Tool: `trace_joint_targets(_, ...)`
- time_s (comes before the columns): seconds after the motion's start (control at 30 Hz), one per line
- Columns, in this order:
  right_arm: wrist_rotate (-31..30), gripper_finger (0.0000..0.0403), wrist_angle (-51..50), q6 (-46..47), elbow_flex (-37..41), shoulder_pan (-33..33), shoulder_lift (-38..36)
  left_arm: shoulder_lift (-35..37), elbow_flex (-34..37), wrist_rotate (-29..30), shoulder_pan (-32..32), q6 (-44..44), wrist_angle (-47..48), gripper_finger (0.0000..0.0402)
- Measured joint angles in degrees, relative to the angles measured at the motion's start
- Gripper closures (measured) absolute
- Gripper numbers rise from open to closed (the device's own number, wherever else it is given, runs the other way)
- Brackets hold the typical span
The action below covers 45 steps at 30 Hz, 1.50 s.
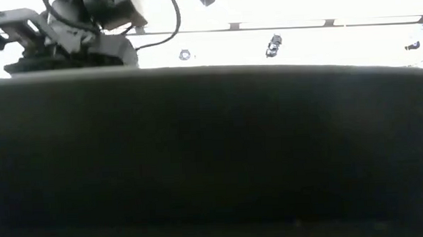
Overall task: Pick and place plate/cup/fork/spoon on tray
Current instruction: Adjust the black plate on the black tray
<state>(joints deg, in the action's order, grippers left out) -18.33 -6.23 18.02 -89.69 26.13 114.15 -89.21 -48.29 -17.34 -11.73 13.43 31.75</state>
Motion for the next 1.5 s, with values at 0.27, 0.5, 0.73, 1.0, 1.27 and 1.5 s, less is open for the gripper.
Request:
trace_joint_targets(0.27,-3.65,0.0289,-6.71,0.02,0.02,1.18,-4.74,7.45,-2.41,2.21,-0.28,0.30,5.37,0.0205)
trace_joint_targets(0.5,-13.28,0.0289,-16.47,0.40,0.02,4.20,-10.31,19.02,-2.28,9.98,-5.72,5.53,7.49,0.0205)
trace_joint_targets(0.73,-14.88,0.0289,-21.73,0.88,0.04,5.93,-12.04,29.03,-1.91,25.32,-15.30,10.89,5.24,0.0205)
trace_joint_targets(1.0,-15.24,0.0289,-19.42,1.75,2.82,6.12,-12.07,31.87,-1.84,43.02,-27.81,14.51,1.91,0.0205)
trace_joint_targets(1.27,-14.58,0.0312,-7.40,1.84,13.56,6.38,-12.68,31.89,-1.84,55.23,-36.75,14.38,-1.94,0.0205)
trace_joint_targets(1.5,-14.63,0.0332,1.74,1.56,22.64,6.54,-18.01,31.54,6.52,56.09,-40.49,11.78,-18.01,0.0205)
